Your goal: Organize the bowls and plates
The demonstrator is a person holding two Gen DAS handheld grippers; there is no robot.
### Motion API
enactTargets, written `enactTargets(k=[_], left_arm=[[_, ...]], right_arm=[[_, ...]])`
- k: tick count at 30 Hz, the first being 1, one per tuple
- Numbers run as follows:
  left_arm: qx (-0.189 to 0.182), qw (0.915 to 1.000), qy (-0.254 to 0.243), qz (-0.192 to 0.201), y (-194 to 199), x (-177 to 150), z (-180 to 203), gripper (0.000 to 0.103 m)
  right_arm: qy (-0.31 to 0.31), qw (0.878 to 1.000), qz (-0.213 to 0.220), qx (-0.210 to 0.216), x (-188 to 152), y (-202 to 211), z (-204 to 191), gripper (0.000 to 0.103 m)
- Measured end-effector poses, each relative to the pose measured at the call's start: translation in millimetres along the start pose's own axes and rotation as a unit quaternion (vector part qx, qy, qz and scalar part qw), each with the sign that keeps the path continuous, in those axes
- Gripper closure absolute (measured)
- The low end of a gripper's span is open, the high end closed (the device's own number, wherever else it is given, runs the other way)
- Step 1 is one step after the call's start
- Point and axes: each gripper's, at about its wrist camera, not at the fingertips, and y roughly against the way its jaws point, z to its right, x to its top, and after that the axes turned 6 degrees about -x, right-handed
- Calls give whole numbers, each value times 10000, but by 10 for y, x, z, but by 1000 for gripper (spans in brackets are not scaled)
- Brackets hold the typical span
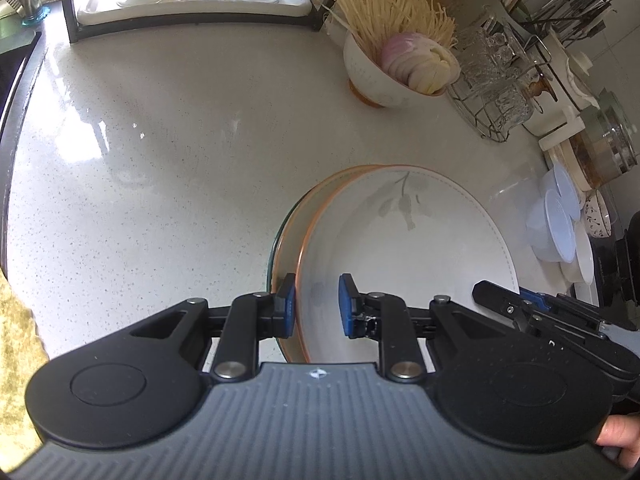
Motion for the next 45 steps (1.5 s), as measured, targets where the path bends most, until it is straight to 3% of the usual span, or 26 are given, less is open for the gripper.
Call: enactTargets(k=[12, 18, 23, 35, 45], left_arm=[[58, 9999, -90, 29, 51, 90, 35, 76], [223, 9995, -223, 83, 157, 90, 120, 58], [318, 9984, -400, 250, 300, 72, 186, 55], [164, 9891, -1009, 1056, 841, -26, 832, 55], [-39, 9818, -1275, 1409, 1112, -286, 1382, 55]], right_arm=[[-45, 9998, -70, -163, -30, -133, -55, 79], [-379, 9991, 149, -68, -8, -32, 32, 79], [-569, 9978, 334, 17, -10, 87, 90, 79], [-718, 9903, 1175, 173, -20, 780, 287, 79], [-848, 9800, 1791, 172, -142, 1407, 537, 79]])
